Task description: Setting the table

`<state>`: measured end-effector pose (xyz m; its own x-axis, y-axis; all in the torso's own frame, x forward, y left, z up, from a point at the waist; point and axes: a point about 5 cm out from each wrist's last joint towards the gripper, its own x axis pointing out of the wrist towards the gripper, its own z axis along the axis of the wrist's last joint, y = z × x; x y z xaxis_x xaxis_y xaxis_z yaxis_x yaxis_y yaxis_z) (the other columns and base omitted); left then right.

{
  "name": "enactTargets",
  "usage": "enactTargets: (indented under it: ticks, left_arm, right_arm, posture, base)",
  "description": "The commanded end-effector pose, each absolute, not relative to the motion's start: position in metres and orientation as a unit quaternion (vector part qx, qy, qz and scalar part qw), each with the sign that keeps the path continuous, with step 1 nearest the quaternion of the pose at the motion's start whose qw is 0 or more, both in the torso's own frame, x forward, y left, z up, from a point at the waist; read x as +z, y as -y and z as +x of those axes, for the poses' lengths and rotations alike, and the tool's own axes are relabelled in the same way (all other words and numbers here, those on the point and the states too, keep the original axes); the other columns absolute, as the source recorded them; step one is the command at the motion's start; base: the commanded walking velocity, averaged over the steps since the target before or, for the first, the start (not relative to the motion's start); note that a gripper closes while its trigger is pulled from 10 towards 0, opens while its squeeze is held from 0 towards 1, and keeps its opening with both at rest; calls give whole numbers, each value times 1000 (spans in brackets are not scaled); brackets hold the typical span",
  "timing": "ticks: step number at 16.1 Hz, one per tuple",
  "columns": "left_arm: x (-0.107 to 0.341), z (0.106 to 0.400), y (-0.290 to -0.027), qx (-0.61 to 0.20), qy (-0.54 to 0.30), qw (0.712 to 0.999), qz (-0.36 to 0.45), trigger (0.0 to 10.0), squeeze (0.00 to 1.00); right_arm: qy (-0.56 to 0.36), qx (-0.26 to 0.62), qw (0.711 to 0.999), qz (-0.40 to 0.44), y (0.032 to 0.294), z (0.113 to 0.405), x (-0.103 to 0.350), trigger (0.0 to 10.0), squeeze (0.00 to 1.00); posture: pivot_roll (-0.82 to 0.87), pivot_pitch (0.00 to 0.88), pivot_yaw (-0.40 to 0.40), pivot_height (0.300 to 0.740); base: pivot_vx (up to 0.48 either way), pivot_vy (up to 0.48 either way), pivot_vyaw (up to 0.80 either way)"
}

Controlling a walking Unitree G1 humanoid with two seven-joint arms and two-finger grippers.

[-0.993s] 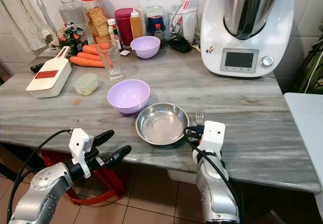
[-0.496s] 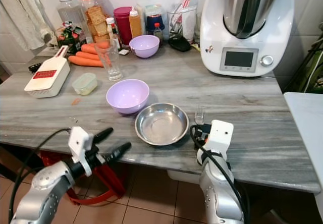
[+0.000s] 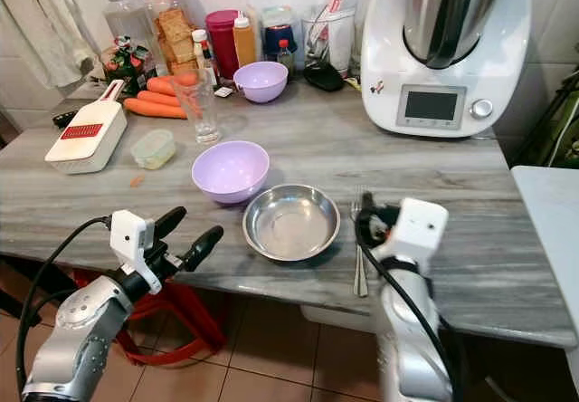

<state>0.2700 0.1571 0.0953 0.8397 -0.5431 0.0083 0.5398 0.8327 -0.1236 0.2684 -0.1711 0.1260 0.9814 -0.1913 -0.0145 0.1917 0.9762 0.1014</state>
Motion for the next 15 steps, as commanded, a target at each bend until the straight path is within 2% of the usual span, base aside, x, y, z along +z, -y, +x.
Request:
enactTargets:
  ticks: [1, 4, 6, 8, 9, 10, 11, 12, 15]
  left_arm:
    - [98, 270, -161, -270, -7, 962, -48, 10000, 0]
    - [96, 279, -168, -191, -5, 981, -18, 10000, 0]
    - [96, 286, -175, -129, -9, 991, 22, 10000, 0]
    - [94, 290, -180, -105, -13, 994, 33, 10000, 0]
    - [96, 292, -179, -104, -9, 994, 32, 10000, 0]
    - [97, 293, -179, -102, -7, 994, 32, 10000, 0]
    - [100, 294, -174, -102, -2, 995, 21, 10000, 0]
    - [100, 294, -173, -103, -1, 995, 19, 10000, 0]
    - [98, 294, -170, -105, -6, 994, 10, 10000, 0]
  right_arm:
    - [13, -103, 994, 41, 173, 266, 131, 10000, 1000]
    - [29, -116, 993, -13, 185, 259, 129, 10000, 1000]
    - [27, -115, 993, -13, 184, 256, 126, 10000, 1000]
    - [41, -108, 993, 1, 181, 256, 129, 10000, 1000]
    - [50, -104, 993, 6, 179, 255, 132, 10000, 820]
    - [54, -103, 993, 9, 179, 255, 133, 10000, 820]
    - [60, -100, 993, 2, 178, 254, 134, 10000, 125]
    - [58, -100, 993, 0, 178, 253, 133, 10000, 0]
    - [54, -104, 993, 1, 179, 251, 130, 10000, 0]
  posture:
    - [-67, 0, 85, 740]
    - [-71, 0, 87, 740]
    - [-70, 0, 92, 740]
    - [-74, 0, 99, 740]
    - [-74, 0, 100, 740]
    - [-74, 0, 100, 740]
    - [-78, 0, 104, 740]
    - [-78, 0, 104, 740]
    - [-80, 0, 103, 740]
  base:
    - [0, 0, 0]
    - [0, 0, 0]
    - [0, 0, 0]
    - [0, 0, 0]
    - [0, 0, 0]
    - [0, 0, 0]
    - [0, 0, 0]
    - [0, 0, 0]
    - [0, 0, 0]
